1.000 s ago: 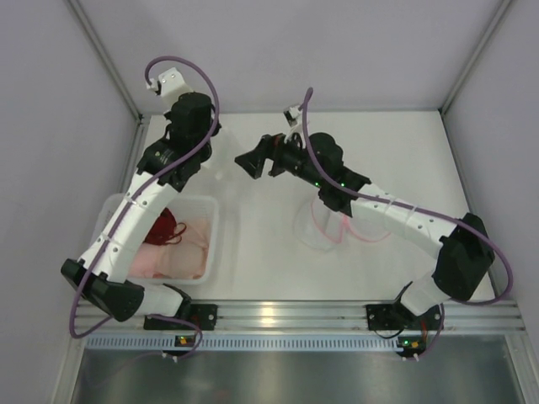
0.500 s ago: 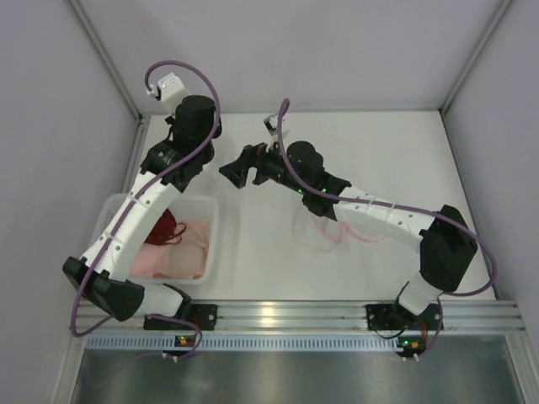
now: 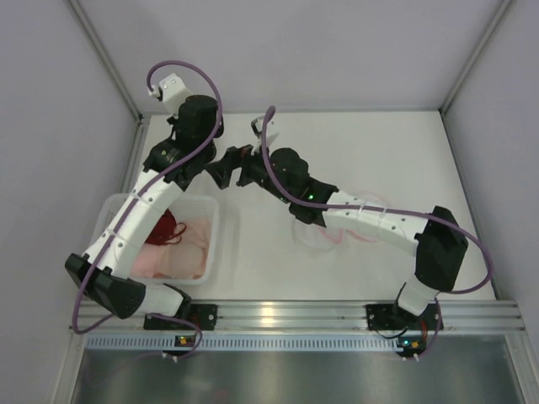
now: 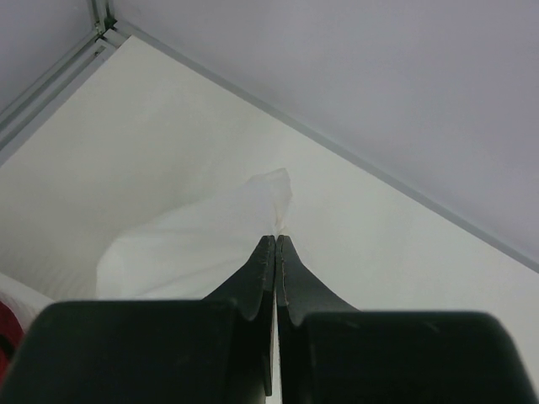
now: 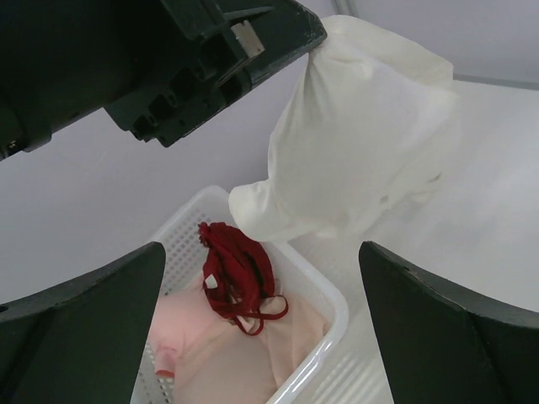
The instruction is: Place the bra in the laundry bag and zip it closed
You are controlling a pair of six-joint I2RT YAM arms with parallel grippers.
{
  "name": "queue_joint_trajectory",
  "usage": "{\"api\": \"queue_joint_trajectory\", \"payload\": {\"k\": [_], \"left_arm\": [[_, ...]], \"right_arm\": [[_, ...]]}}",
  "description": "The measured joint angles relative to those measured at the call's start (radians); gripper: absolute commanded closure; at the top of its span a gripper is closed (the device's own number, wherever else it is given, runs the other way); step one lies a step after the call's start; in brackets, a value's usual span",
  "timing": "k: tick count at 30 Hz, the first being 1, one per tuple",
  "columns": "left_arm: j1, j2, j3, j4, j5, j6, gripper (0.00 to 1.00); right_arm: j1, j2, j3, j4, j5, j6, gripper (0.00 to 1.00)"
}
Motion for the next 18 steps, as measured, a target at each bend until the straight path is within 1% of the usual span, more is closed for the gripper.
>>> {"api": "queue_joint_trajectory", "payload": {"k": [7,15,18], "left_arm": [[0.001,0.000,0.000,0.000,0.006,-0.010,1.00],[0.004,-0.001,0.015,0.000,0.023,-0.010,1.00],[0.004,-0.001,0.026,0.000,0.030,-0.010,1.00]], "right_arm": [[0.051,0.065,0.037,0.011,0.091,-0.055,0.01],[0.077,0.117,0.049,0.023,0.214,-0.072,0.01],[0.090,0.134,0.079,0.040,0.268,-0.070,0.01]]}}
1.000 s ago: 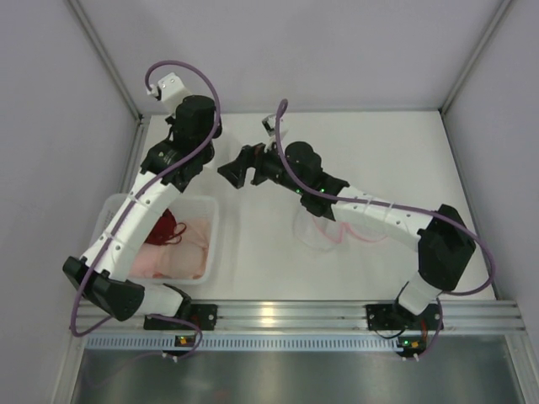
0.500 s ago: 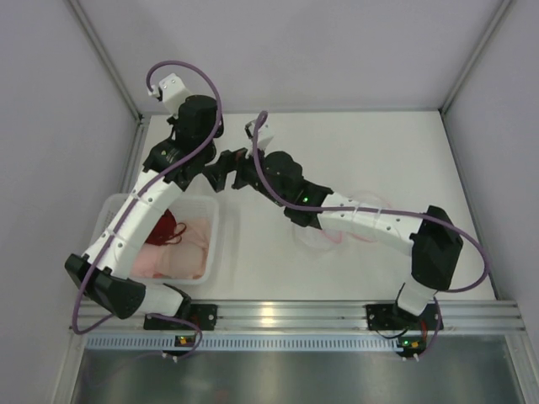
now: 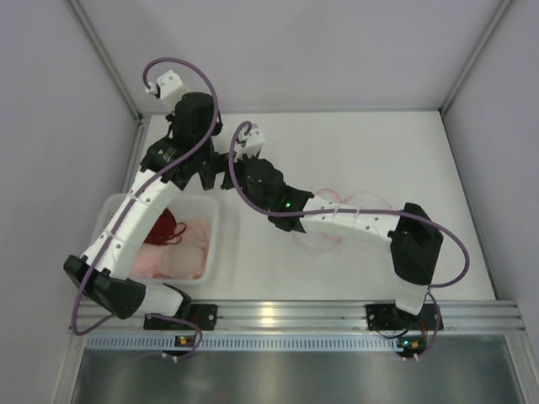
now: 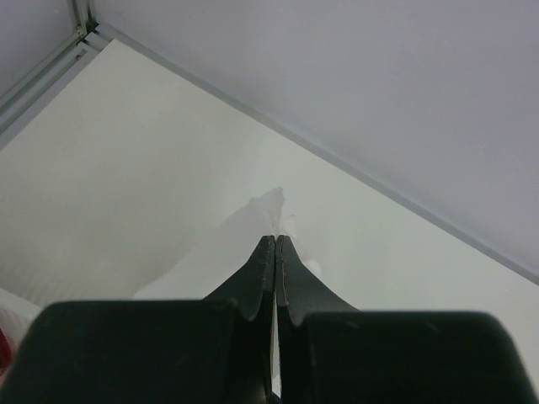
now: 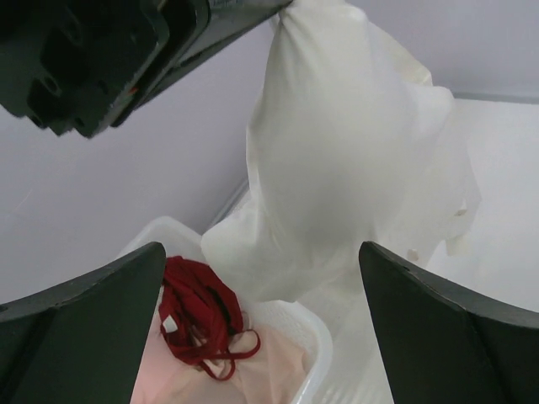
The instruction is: Place the bra in the laundry bag and zip it closed
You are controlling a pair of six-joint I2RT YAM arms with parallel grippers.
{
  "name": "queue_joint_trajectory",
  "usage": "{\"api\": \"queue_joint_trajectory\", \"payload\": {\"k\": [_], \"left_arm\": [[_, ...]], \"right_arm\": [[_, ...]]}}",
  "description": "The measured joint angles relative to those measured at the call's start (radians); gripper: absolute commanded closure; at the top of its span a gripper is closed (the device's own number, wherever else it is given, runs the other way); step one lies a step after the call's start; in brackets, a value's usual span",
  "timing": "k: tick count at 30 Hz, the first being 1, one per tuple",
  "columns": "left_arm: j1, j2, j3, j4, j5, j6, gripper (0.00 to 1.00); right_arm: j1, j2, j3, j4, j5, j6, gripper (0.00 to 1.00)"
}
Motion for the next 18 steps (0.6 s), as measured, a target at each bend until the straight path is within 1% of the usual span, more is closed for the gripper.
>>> {"api": "queue_joint_trajectory", "payload": {"k": [5,6,7,9,10,12,13,15,16,18], "left_arm": [[0.001,-0.007,0.008,0.000,0.009,0.000,1.00],[0.001,-0.010,0.008,0.000,0.011,0.000,1.00],[0.001,-0.014,0.008,0.000,0.016,0.000,1.00],[0.001,-0.024,0.009,0.000,0.026,0.000,1.00],[0.002,-0.027,0.011,0.000,0.029,0.000,1.00],[0.002,-0.033,0.017,0.000,0.036,0.000,1.00],[0.002,-0.036,0.019,0.000,0.038,0.001,1.00],[0.002,-0.044,0.019,0.001,0.039,0.005,1.00],[0.002,-0.048,0.019,0.001,0.039,0.008,1.00],[0.002,-0.056,0.019,0.002,0.037,0.019,1.00]], "right_arm": [[0.014,0.051,0.061,0.042,0.092,-0.006,0.01],[0.016,0.059,0.061,0.059,0.112,-0.012,0.03],[0.018,0.068,0.061,0.074,0.123,-0.019,0.11],[0.021,0.098,0.078,0.093,0.142,-0.037,0.21],[0.022,0.117,0.090,0.100,0.150,-0.047,0.31],[0.023,0.149,0.108,0.114,0.160,-0.071,0.44],[0.023,0.158,0.113,0.117,0.169,-0.080,0.56],[0.024,0.167,0.113,0.127,0.182,-0.104,0.67],[0.024,0.167,0.111,0.135,0.187,-0.115,0.76],[0.024,0.154,0.083,0.185,0.196,-0.143,0.83]]}}
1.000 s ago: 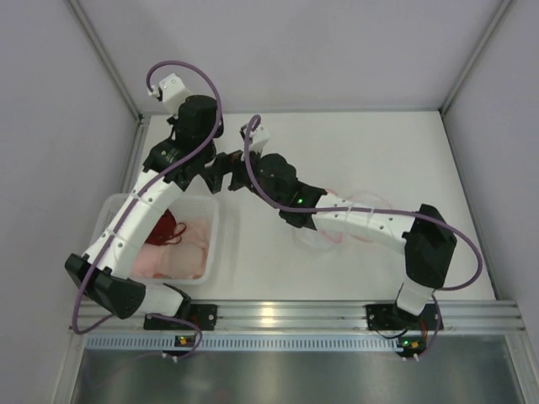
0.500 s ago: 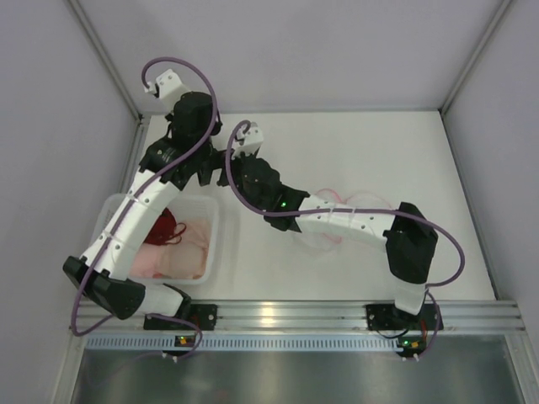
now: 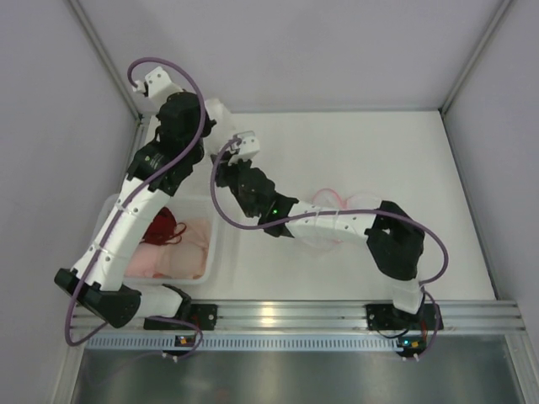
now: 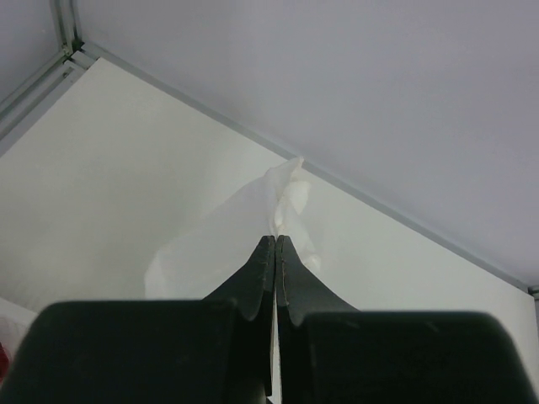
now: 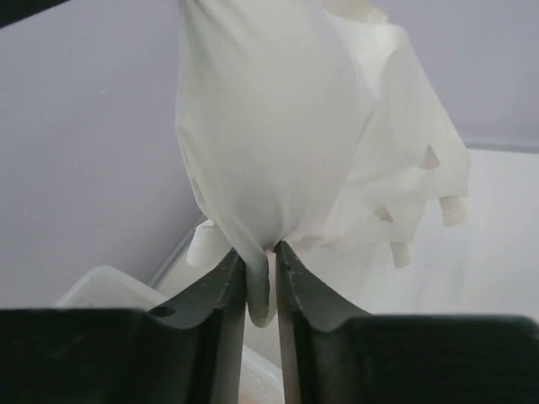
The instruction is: Place the bra in the laundry bag and zip it closed
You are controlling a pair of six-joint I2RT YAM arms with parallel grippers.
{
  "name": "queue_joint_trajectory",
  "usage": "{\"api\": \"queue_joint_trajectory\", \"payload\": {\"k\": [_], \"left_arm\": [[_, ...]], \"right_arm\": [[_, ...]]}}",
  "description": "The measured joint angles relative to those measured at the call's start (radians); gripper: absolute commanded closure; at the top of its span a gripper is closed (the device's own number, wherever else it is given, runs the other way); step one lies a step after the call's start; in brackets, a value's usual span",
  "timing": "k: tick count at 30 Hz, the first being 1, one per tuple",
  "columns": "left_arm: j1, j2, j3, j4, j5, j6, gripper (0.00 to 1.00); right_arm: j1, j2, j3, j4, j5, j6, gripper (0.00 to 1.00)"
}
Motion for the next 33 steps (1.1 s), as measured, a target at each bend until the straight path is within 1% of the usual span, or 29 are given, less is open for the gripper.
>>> {"api": "queue_joint_trajectory", "payload": {"k": [1,2,3,5,8,15,19,24,26,27,28,29,30,31,32,33], "left_arm": [[0.000,-0.003,0.000,0.000,-0.001,0.005,1.00],[0.002,-0.008,0.000,0.000,-0.002,0.010,1.00],[0.003,-0.012,0.000,0.000,-0.002,0.014,1.00],[0.004,-0.018,0.000,-0.001,0.002,0.024,1.00],[0.005,-0.026,0.000,-0.001,0.012,0.037,1.00],[0.008,-0.061,-0.022,0.003,0.016,0.069,1.00],[0.010,-0.093,-0.058,0.006,0.021,0.098,1.00],[0.013,-0.134,-0.108,0.012,0.081,0.142,1.00],[0.016,-0.154,-0.128,0.017,0.116,0.169,0.86],[0.018,-0.164,-0.140,0.022,0.134,0.187,0.81],[0.019,-0.175,-0.152,0.025,0.148,0.200,0.70],[0.020,-0.187,-0.164,0.027,0.156,0.219,0.62],[0.022,-0.198,-0.175,0.028,0.164,0.232,0.51],[0.025,-0.209,-0.187,0.029,0.173,0.246,0.42],[0.026,-0.220,-0.199,0.031,0.182,0.259,0.26],[0.027,-0.230,-0.211,0.035,0.195,0.273,0.17]], "right_arm": [[0.000,-0.022,-0.044,0.032,0.000,-0.018,0.90],[0.000,-0.042,-0.082,0.062,-0.004,-0.034,0.94],[0.000,-0.072,-0.135,0.090,-0.013,-0.048,1.00],[-0.001,-0.122,-0.204,0.114,-0.029,-0.070,1.00],[-0.015,-0.193,-0.258,0.124,-0.104,-0.085,1.00],[-0.095,-0.344,-0.317,0.103,-0.364,-0.082,1.00],[-0.152,-0.399,-0.328,0.050,-0.501,-0.068,1.00],[-0.183,-0.443,-0.332,-0.034,-0.601,-0.087,1.00],[-0.191,-0.460,-0.333,-0.076,-0.627,-0.095,1.00],[-0.200,-0.472,-0.339,-0.092,-0.645,-0.095,1.00],[-0.210,-0.487,-0.346,-0.109,-0.660,-0.095,1.00],[-0.222,-0.502,-0.354,-0.125,-0.676,-0.095,1.00],[-0.238,-0.522,-0.366,-0.143,-0.694,-0.094,1.00],[-0.254,-0.542,-0.374,-0.156,-0.711,-0.092,1.00],[-0.269,-0.562,-0.381,-0.172,-0.730,-0.093,1.00],[-0.282,-0.584,-0.387,-0.188,-0.748,-0.094,1.00]]}}
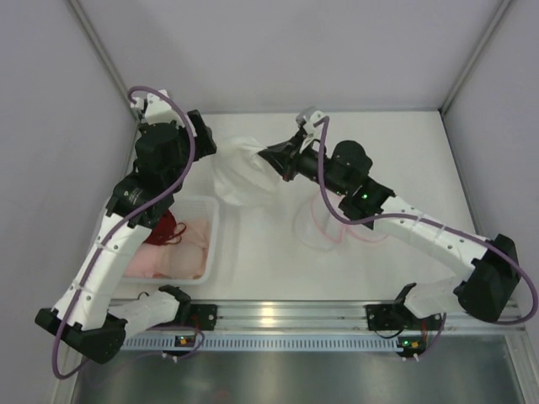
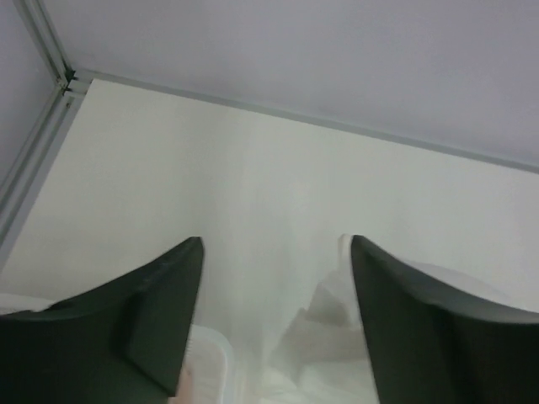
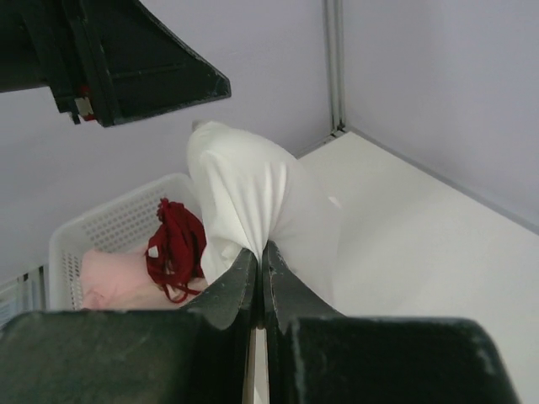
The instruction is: Place the bra in the laundry bag and zip it closed
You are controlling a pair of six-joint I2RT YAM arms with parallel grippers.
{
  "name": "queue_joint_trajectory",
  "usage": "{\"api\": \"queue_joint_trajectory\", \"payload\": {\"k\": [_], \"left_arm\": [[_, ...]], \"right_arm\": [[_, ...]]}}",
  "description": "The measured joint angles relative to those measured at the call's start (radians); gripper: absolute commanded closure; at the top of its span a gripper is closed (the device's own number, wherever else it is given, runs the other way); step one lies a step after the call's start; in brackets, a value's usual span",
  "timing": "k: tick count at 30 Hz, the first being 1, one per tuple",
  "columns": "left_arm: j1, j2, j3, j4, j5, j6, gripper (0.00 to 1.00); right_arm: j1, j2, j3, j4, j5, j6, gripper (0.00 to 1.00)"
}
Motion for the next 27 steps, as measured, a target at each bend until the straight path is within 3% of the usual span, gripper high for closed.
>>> {"api": "queue_joint_trajectory", "payload": {"k": [2,3,10,18,27], "left_arm": [[0.003,-0.024,-0.027,0.002,0.032,0.021,0.04],[0.003,-0.037,-0.042,0.001,0.051,0.033,0.02],[0.004,-0.204,-0.214,0.084,0.254,0.153,0.02],[0.005,-0.377,-0.300,0.176,0.555,0.266,0.02],[0.004,-0.283,-0.296,0.172,0.914,0.279,0.03]], "right_arm": [[-0.014,-0.040,-0.006,-0.024,-0.032,-0.005,1.00],[-0.017,-0.060,-0.009,-0.034,-0.052,-0.011,1.00],[-0.122,-0.179,-0.002,-0.177,-0.226,-0.047,1.00],[-0.217,-0.232,0.060,-0.376,-0.250,-0.101,1.00],[-0.251,-0.225,0.072,-0.446,-0.206,-0.058,1.00]]}}
